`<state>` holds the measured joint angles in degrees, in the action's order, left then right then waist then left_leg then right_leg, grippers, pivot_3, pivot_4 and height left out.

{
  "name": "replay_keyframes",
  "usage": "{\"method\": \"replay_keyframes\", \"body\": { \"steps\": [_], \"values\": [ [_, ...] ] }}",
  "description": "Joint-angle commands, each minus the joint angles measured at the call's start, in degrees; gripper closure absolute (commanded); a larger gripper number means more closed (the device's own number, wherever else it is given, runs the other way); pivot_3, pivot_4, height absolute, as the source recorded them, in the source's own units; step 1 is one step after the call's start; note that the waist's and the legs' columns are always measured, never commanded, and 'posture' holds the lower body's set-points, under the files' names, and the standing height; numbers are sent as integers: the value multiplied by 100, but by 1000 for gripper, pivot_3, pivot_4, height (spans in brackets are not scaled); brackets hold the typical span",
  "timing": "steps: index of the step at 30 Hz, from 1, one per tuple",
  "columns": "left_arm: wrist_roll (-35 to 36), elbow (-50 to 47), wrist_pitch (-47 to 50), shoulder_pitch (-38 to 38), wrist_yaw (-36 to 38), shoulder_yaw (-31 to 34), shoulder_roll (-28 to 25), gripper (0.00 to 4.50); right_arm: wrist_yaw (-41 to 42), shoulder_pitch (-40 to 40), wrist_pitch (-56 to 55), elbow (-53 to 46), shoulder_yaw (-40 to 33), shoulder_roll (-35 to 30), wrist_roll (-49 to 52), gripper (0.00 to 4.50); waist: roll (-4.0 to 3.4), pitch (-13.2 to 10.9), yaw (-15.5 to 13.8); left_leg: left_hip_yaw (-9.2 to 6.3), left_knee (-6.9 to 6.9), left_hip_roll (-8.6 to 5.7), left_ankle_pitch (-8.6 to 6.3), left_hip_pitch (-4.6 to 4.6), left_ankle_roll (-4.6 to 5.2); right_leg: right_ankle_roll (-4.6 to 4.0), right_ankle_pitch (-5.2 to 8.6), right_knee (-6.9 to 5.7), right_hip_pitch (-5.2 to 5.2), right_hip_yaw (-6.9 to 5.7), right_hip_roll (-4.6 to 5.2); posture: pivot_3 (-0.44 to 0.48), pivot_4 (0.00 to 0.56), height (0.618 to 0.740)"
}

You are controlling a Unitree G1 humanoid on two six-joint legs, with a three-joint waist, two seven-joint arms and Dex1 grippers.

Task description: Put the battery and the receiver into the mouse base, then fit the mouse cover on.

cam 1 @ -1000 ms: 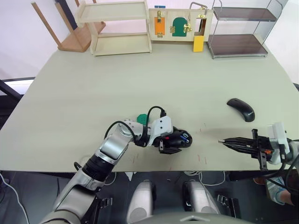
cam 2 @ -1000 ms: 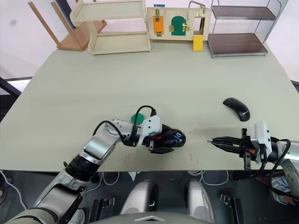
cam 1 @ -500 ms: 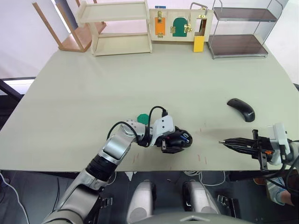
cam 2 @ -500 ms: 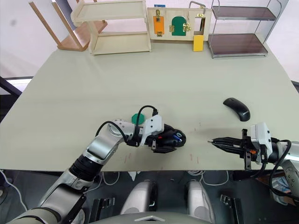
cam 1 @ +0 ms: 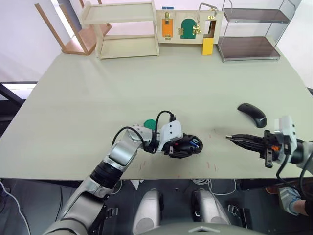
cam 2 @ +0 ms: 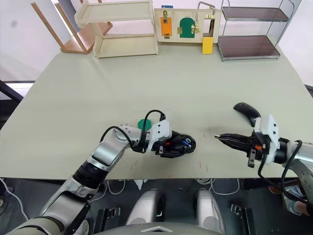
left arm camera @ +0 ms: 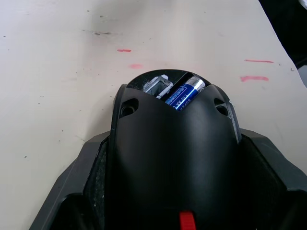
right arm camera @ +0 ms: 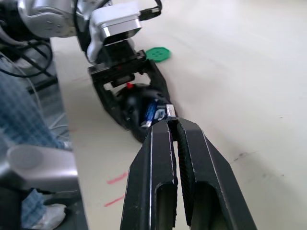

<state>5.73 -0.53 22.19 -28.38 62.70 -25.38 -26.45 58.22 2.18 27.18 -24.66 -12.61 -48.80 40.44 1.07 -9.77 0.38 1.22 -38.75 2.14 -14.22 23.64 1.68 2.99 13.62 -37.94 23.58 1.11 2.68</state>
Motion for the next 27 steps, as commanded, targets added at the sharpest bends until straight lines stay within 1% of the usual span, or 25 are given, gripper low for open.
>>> {"method": "replay_keyframes", "body": {
  "steps": [1,2,5,6,7,10,12,16,18,20,24,27],
  "values": [
    [-119,163,52,-97,7,-155,85,1544,-696,-445,836,-460,84,-139,183,4500,0,0,-4,-1,-2,0,0,0,0,0,0,0,-1,0,0,0,150,740],
    [-159,220,73,-153,4,-188,117,1544,-963,-721,1325,-568,173,-242,315,4500,0,0,-18,0,-4,0,0,1,0,1,-1,0,-1,0,0,0,150,740],
    [-245,425,90,-292,11,-256,202,1544,-1463,-1335,2338,-689,337,-375,642,4500,-1,1,-71,-3,-23,0,0,8,0,1,-3,0,-1,-2,1,0,150,740],
    [-277,488,83,-331,32,-292,213,1544,-1574,-1542,2652,-707,470,-494,605,4500,-2,1,-99,-2,-29,0,0,10,0,0,-4,0,-2,-1,1,0,150,740],
    [-311,549,77,-363,46,-329,231,1544,-1901,-1845,3017,-685,573,-457,558,4500,-2,1,-121,0,-38,0,0,12,0,-5,-4,-1,-2,1,1,0,150,740],
    [-390,690,115,-482,82,-435,276,1544,-2458,-2854,4201,-462,784,-279,865,4500,-2,2,-129,1,-47,-1,0,13,1,-9,-10,4,-6,4,7,0,150,740],
    [-392,741,133,-527,109,-450,299,1544,-2647,-3195,4615,-407,868,-190,888,4500,-2,3,-148,-1,-48,-1,1,15,1,-12,-13,4,-6,5,8,0,150,740],
    [-474,849,133,-560,71,-499,353,1544,-2725,-3974,5962,-166,1136,-30,1224,4500,-1,4,-142,-2,-45,-2,0,22,2,-13,-13,10,-5,1,10,0,150,740],
    [-484,846,148,-551,61,-527,379,1544,-2753,-4314,6363,27,1257,118,1267,4500,-3,4,-126,-3,-45,-2,0,20,2,-12,-14,8,-4,9,12,0,150,740],
    [-504,862,160,-555,45,-537,414,1544,-2900,-4592,6515,344,1515,101,1416,4500,-3,5,-125,-3,-46,-2,0,17,2,-12,-14,6,-5,8,12,0,150,740],
    [-526,886,205,-558,24,-533,481,1544,-3068,-5450,6532,1084,2611,-182,1989,4500,-5,6,-133,-5,-47,0,0,16,3,-12,-15,7,-2,6,17,0,150,740],
    [-547,887,209,-547,25,-534,483,1544,-3239,-5972,6532,1506,3217,-249,2272,4500,-8,6,-123,-7,-43,-1,0,18,3,-11,-16,8,2,16,20,0,150,740]
  ]
}}
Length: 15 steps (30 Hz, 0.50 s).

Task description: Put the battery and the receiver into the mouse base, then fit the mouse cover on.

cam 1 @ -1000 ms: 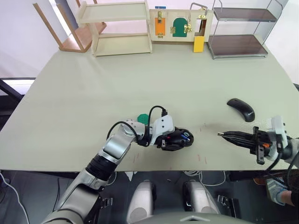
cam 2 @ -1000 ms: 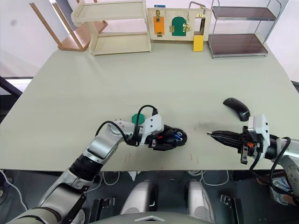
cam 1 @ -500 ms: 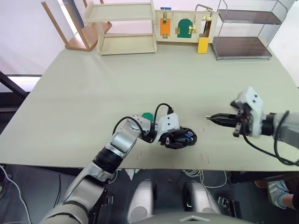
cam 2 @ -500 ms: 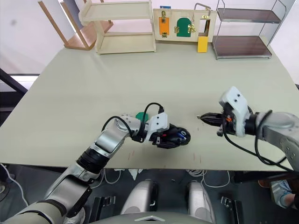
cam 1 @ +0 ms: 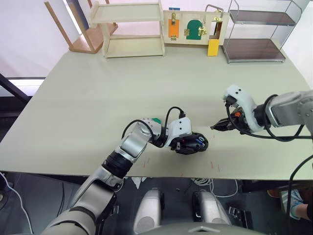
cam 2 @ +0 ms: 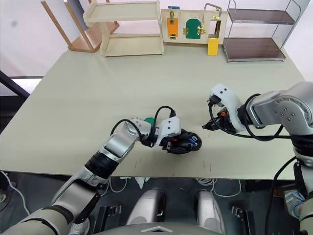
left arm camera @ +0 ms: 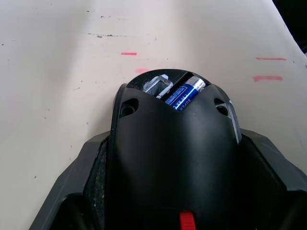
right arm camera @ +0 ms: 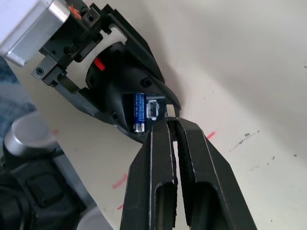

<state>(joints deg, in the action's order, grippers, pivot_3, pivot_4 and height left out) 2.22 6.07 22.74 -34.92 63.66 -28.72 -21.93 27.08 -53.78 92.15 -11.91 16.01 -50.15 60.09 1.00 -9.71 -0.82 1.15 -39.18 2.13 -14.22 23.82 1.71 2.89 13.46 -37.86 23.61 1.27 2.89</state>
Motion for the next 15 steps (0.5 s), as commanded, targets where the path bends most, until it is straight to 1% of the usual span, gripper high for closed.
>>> {"method": "replay_keyframes", "body": {
  "steps": [1,4,6,11,15],
  "values": [
    [-193,225,164,111,-70,-195,29,1544,-163,-546,35,379,557,-116,389,4500,0,0,-6,0,-1,0,0,0,0,0,0,-1,0,0,0,0,150,740],
    [-201,171,210,146,-76,-209,15,1544,-385,-1174,35,1051,1360,-32,696,4500,0,0,1,0,0,0,0,4,0,0,0,3,3,-1,2,0,150,740],
    [-201,158,224,154,-74,-213,10,1544,-572,-1471,35,1432,1742,21,964,4500,0,0,2,1,0,1,0,3,0,0,0,2,4,-3,2,0,150,740],
    [-222,171,228,157,-90,-234,16,1544,-1130,-1927,35,2120,2357,267,1536,4500,0,0,2,-3,3,3,0,6,0,-1,0,4,5,-3,3,0,150,740],
    [-215,82,306,178,-64,-238,-13,1544,-1437,-2181,35,2359,2711,456,1959,4500,0,0,0,-3,3,2,0,7,0,0,0,4,6,-5,3,0,150,740]
  ]
}}
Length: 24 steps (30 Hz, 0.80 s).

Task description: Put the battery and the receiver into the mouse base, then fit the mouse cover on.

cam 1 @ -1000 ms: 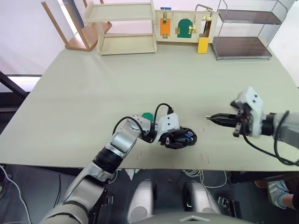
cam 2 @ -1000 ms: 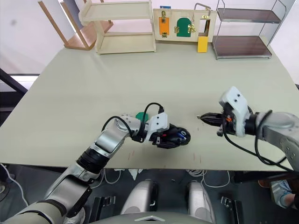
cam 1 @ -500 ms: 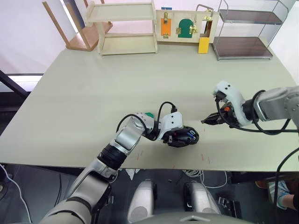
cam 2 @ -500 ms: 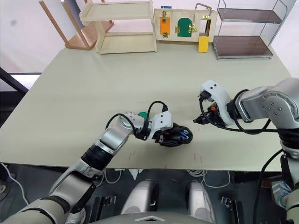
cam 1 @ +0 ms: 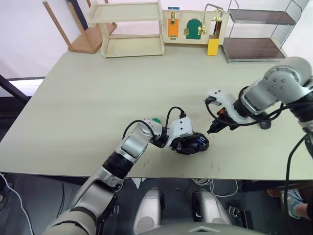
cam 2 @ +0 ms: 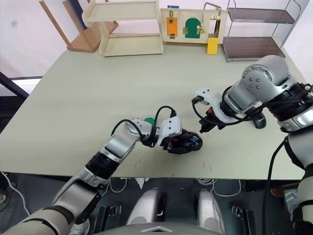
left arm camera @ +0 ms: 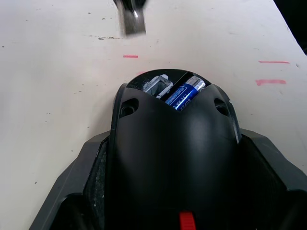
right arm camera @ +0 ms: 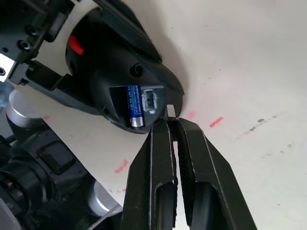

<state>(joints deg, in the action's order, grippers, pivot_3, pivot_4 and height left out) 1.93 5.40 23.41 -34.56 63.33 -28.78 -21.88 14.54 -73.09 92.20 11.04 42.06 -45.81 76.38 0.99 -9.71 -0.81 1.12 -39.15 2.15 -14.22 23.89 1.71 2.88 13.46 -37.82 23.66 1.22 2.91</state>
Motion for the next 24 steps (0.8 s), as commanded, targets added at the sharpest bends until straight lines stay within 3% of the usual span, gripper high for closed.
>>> {"method": "replay_keyframes", "body": {
  "steps": [1,24],
  "values": [
    [-192,146,245,138,-23,-236,-26,1544,-241,-298,30,81,186,55,428,4500,0,0,3,0,0,0,0,0,0,0,0,0,0,-1,0,0,150,740],
    [-240,59,449,22,219,-375,-66,1544,-1186,-276,30,431,299,476,951,4500,0,0,5,-5,11,2,0,5,1,0,1,12,1,-8,-1,0,150,740]
  ]
}}
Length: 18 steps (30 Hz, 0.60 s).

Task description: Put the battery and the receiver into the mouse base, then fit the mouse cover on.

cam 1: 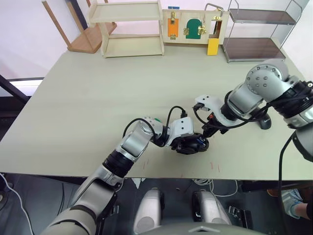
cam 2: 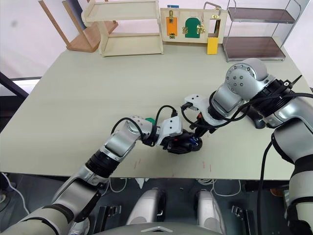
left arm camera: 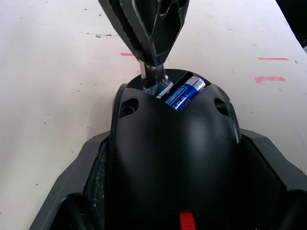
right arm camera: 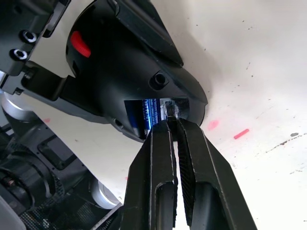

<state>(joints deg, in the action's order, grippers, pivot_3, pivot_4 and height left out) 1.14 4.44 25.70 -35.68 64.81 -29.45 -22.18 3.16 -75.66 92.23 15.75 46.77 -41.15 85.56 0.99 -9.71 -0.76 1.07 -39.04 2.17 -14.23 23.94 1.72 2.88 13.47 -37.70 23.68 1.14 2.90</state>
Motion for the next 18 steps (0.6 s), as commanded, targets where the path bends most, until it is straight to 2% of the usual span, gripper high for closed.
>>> {"method": "replay_keyframes", "body": {
  "steps": [1,18],
  "values": [
    [-160,148,229,133,80,-312,-41,1544,-52,-2,27,-61,-177,15,16,4500,0,0,1,0,0,0,0,0,0,0,0,1,0,0,0,0,150,740],
    [-160,117,290,121,154,-324,-43,1544,169,250,27,-481,-298,24,-617,4500,0,0,8,-6,8,1,0,2,1,0,1,8,1,-4,0,0,150,740]
  ]
}}
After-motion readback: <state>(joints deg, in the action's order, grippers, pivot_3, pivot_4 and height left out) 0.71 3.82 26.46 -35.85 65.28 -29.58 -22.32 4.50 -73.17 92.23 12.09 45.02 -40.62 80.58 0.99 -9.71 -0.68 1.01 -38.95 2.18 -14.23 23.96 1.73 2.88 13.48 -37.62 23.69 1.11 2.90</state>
